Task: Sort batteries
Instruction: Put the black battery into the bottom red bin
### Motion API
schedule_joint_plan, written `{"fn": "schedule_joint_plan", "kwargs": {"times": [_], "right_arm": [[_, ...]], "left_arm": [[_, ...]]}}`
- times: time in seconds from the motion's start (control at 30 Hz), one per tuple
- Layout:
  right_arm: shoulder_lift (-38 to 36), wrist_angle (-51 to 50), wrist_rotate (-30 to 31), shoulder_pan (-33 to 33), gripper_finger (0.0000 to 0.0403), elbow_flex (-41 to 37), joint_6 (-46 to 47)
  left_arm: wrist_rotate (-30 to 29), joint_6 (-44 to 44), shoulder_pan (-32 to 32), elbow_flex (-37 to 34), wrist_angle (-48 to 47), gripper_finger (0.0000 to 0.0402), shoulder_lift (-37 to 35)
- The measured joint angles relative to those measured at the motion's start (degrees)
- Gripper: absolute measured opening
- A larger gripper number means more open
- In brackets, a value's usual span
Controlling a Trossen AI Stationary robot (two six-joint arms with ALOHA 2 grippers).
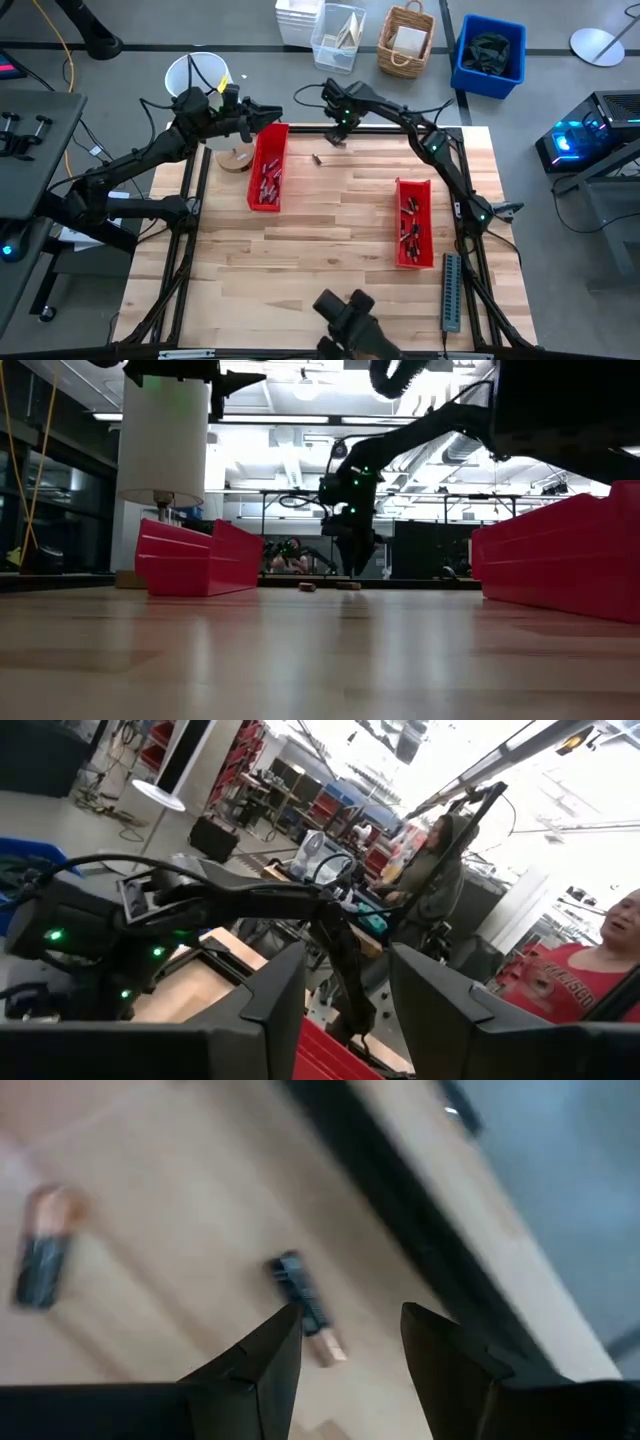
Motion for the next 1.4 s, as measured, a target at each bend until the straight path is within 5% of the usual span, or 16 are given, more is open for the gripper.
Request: {"fn": "schedule_joint_plan", "kwargs": {"times": [0.27,1.4], "right_arm": [[1.21,1.32,-3.53,2.32,0.0167,0.0,-10.23],[3.74,-8.24,1.84,1.96,0.0124,-0.22,-9.51]], "left_arm": [[-0.22,-0.18,-0.02,0.0,-0.06,0.0135,0.0],[0.2,-3.09,-0.02,0.0,-0.22,0.0135,0.0]]}}
